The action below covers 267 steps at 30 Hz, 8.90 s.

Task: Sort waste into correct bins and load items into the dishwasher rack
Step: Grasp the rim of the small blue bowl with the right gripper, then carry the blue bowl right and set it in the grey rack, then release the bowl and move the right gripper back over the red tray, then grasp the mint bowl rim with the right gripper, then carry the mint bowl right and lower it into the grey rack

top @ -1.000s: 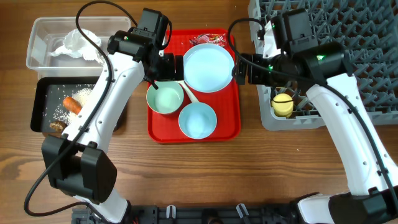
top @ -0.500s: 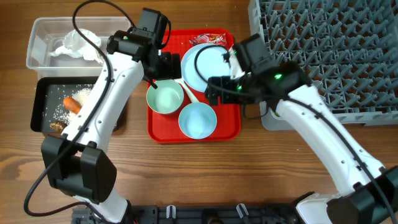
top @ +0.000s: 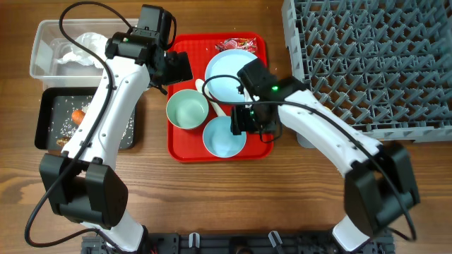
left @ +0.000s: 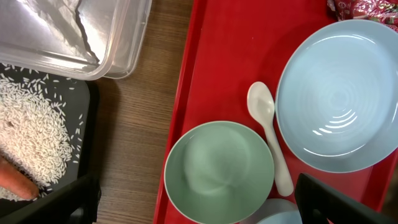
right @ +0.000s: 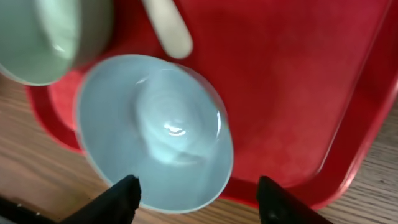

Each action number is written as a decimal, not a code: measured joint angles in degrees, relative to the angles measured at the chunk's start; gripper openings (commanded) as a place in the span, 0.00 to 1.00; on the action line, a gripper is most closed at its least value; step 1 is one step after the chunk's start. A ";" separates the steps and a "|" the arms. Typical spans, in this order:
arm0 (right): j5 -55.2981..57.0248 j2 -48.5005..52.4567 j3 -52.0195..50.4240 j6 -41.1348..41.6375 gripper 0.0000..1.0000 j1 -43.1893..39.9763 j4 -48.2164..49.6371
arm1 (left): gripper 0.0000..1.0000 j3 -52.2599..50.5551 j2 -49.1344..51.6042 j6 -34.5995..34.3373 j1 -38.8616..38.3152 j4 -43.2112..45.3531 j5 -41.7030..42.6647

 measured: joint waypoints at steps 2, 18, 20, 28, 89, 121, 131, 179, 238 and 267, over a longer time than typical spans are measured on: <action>0.07 1.95 -0.02 -0.24 0.54 0.00 0.00 | 1.00 0.00 0.00 -0.13 0.00 0.00 0.00; 0.52 7.02 -0.26 -1.77 0.05 0.00 0.26 | 1.00 0.00 0.04 -0.15 0.00 0.44 0.00; 0.52 7.02 -0.26 -1.77 0.04 0.00 0.24 | 1.00 0.00 0.07 -0.15 0.00 0.44 0.00; 0.57 6.78 -0.15 -1.75 0.04 -0.57 -1.18 | 1.00 0.00 0.07 -0.15 0.00 0.44 0.00; 78.93 10.56 7.91 -61.57 0.11 -16.74 44.48 | 1.00 0.00 0.07 -0.37 0.00 0.61 0.00; 73.75 4.59 7.93 -58.90 1.00 -13.31 38.91 | 1.00 -0.02 0.07 -0.37 0.00 0.59 0.00; 63.52 4.52 7.93 -50.38 1.00 -11.96 30.58 | 1.00 -0.02 0.07 -0.37 0.00 0.59 0.00; -3.61 4.28 5.31 10.45 0.73 3.02 22.16 | 1.00 -0.04 0.07 -12.17 9.57 0.61 0.04; 66.47 -11.43 12.85 -24.50 0.04 -19.98 33.81 | 1.00 -0.04 0.04 -21.81 21.86 -1.57 0.00; 73.02 12.00 12.83 -65.83 0.04 -29.11 48.04 | 1.00 -0.04 0.04 -21.81 21.86 -1.57 0.00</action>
